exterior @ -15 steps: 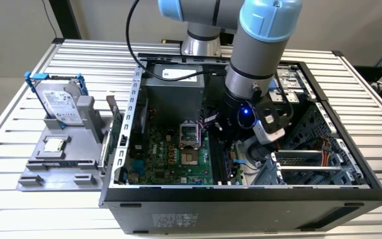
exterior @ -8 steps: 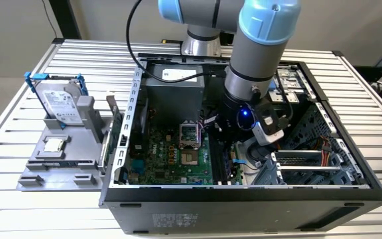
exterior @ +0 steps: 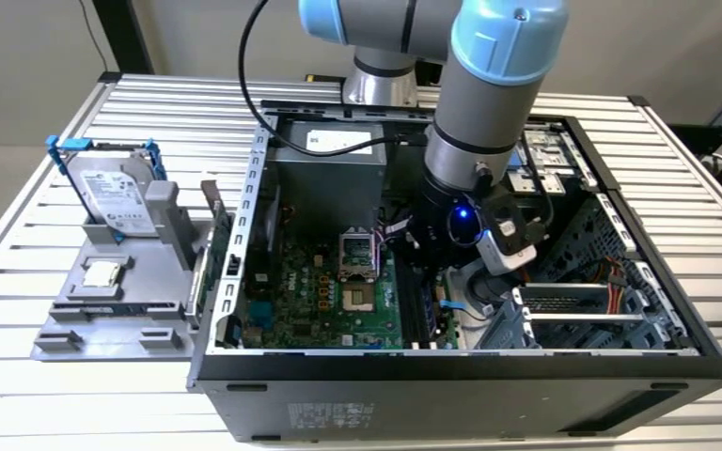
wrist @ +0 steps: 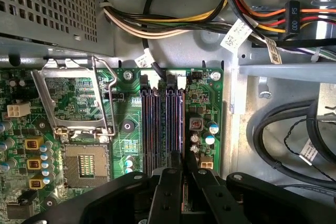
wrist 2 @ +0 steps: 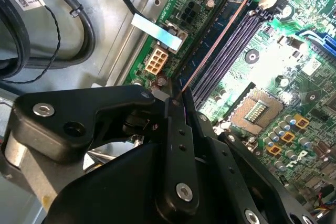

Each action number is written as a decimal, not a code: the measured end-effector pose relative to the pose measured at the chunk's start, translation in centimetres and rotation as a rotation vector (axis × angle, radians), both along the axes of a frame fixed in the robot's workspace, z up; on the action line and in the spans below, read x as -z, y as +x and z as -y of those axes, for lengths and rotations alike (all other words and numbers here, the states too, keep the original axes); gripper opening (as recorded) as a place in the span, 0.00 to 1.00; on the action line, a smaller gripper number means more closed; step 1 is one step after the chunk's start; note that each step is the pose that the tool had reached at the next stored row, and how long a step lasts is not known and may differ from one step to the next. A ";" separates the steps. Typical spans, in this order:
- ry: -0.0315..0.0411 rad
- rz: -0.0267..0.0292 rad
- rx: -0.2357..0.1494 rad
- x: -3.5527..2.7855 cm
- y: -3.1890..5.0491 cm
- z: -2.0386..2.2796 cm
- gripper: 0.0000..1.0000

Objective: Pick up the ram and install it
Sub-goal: 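Insert the ram into the slot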

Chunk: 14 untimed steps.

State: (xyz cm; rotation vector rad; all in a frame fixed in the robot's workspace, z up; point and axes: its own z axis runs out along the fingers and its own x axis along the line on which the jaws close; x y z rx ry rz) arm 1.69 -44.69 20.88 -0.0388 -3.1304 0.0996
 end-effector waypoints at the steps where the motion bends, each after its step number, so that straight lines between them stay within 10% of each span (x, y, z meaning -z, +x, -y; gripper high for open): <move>1: 0.0000 0.0000 0.000 0.00 0.00 0.00 0.00; 9: 0.0017 0.0004 0.000 0.05 0.02 -0.03 0.00; 10: 0.0010 0.0001 0.000 0.04 0.02 -0.02 1.00; 14: 0.0001 -0.0003 0.000 0.00 0.00 0.00 1.00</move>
